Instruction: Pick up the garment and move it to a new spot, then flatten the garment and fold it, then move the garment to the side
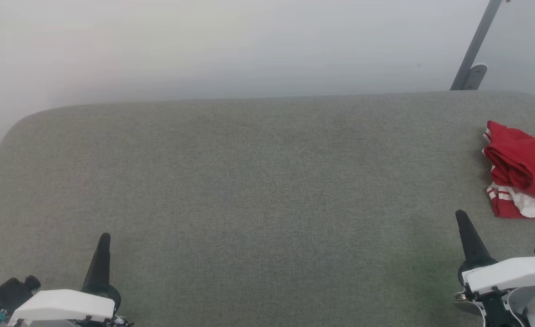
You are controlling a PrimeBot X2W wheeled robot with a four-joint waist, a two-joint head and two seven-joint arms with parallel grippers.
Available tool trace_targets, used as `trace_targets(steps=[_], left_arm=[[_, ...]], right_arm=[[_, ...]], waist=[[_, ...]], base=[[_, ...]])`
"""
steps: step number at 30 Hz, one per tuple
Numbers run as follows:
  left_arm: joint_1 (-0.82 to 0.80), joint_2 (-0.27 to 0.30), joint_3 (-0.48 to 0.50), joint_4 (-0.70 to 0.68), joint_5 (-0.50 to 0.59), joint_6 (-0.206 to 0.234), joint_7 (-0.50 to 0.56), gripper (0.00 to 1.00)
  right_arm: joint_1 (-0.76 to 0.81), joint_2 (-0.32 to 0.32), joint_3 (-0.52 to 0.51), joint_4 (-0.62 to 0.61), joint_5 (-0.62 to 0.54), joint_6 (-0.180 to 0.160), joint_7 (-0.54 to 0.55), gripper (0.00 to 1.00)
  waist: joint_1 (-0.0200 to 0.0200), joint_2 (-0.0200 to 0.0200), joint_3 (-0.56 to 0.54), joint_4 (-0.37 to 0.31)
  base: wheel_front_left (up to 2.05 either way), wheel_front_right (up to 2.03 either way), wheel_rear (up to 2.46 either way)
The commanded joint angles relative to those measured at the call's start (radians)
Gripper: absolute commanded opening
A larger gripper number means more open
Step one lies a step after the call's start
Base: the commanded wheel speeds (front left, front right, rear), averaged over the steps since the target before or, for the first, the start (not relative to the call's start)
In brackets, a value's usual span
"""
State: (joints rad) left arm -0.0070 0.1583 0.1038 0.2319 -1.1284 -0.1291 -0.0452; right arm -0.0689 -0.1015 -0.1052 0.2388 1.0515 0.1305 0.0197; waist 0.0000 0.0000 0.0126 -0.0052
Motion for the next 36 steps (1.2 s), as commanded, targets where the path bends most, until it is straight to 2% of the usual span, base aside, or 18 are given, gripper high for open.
trace_targets(steps=[1,36], left_arm=[[-0.029,0.005,0.006,-0.007,-0.022,-0.001,0.005,0.0],[-0.073,-0.058,0.01,0.004,-0.283,-0.002,0.094,0.0]], right_arm=[[-0.025,-0.002,-0.005,-0.006,0.025,0.0,0.007,0.0],[-0.037,0.028,-0.009,0.002,0.326,0.0,0.057,0.0]], waist=[[0.0,0.0,0.0,0.0],[0.0,0.0,-0.005,0.003]], base=[[0.0,0.0,0.0],[0.0,0.0,0.0]])
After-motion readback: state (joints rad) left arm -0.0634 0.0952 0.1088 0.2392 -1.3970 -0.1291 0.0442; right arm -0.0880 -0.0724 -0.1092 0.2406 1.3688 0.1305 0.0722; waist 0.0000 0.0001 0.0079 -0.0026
